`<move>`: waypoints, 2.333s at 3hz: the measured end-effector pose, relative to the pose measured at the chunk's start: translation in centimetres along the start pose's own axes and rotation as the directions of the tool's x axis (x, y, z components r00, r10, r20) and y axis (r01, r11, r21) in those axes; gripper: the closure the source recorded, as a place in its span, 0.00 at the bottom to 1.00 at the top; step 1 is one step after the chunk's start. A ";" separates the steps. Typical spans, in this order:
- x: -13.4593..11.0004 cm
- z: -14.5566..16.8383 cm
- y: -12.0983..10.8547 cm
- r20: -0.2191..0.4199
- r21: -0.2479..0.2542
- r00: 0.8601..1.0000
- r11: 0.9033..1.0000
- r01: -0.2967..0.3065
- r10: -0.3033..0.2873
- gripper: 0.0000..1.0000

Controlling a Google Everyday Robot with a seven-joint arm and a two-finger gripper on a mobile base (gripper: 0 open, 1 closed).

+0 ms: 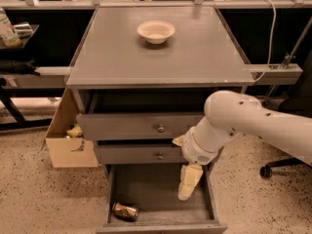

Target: Pick orange can from bottom drawer and place on counter

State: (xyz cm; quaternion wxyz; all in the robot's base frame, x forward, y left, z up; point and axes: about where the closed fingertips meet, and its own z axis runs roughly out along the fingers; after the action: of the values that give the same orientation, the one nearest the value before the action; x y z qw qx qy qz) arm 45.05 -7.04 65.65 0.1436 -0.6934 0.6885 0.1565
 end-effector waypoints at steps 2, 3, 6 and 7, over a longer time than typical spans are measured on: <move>-2.1 3.6 -0.6 0.060 -0.032 0.998 0.999 0.013 -0.011 0.00; -1.9 6.8 -1.3 0.094 -0.068 0.994 0.996 0.065 -0.058 0.00; -1.2 24.2 -2.8 0.027 -0.061 0.981 0.979 0.193 -0.191 0.00; -2.2 25.3 -1.6 -0.029 0.008 0.976 0.976 0.218 -0.218 0.00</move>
Offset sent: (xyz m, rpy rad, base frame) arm 0.0049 0.0310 -0.0208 0.0534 0.0215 0.0218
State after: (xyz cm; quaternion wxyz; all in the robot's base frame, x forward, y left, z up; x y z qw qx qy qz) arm 46.13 5.46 43.48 0.1539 -0.7661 0.6112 0.1261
